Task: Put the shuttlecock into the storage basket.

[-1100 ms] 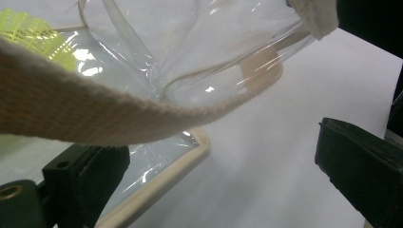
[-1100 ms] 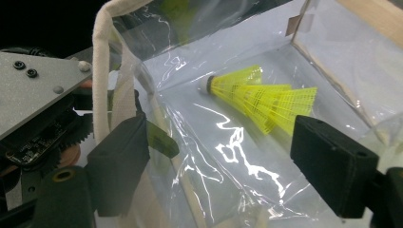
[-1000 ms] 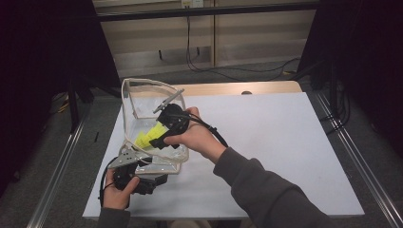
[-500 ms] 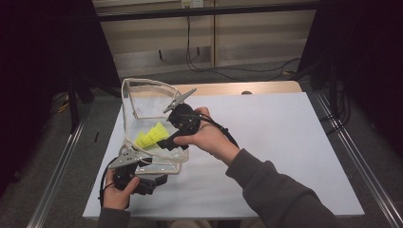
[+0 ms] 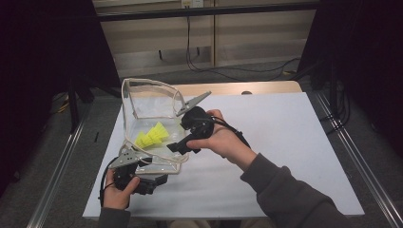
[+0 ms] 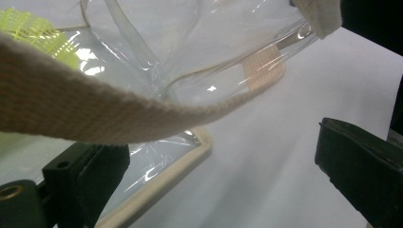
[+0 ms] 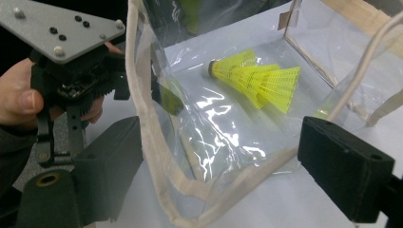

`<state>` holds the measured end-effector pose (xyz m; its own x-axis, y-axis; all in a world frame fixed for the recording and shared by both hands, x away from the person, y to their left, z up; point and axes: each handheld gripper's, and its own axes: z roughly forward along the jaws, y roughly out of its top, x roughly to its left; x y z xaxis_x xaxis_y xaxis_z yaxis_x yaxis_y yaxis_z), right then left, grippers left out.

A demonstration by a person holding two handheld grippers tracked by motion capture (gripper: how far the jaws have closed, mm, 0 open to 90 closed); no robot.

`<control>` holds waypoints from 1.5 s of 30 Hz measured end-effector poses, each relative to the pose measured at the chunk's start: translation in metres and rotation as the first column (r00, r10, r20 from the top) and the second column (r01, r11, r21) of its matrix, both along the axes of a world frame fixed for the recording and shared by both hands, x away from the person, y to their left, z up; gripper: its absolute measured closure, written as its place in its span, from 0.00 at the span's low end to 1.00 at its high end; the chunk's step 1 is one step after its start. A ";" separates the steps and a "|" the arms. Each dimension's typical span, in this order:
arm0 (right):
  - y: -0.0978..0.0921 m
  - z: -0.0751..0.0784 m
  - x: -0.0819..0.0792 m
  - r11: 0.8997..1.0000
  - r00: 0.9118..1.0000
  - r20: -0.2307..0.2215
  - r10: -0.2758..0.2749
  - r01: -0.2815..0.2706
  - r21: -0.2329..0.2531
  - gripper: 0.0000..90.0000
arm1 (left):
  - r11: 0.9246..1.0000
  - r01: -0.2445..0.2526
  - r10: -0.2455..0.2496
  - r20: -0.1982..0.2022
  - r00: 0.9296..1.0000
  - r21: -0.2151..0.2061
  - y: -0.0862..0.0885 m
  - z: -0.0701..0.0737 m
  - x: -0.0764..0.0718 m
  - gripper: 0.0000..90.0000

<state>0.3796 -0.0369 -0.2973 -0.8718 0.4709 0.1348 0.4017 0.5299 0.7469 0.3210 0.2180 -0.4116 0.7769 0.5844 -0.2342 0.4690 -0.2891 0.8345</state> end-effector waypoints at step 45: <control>-0.081 -0.031 -0.020 0.996 0.997 0.011 -0.080 0.079 0.035 0.17 | 1.000 0.002 -0.002 0.004 1.000 0.008 -0.001 0.000 0.000 0.05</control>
<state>0.3598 -0.1182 -0.3279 -0.8334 0.5342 0.1414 0.4322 0.4706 0.7693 0.3208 0.2170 -0.4116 0.7792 0.5843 -0.2267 0.4653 -0.2970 0.8338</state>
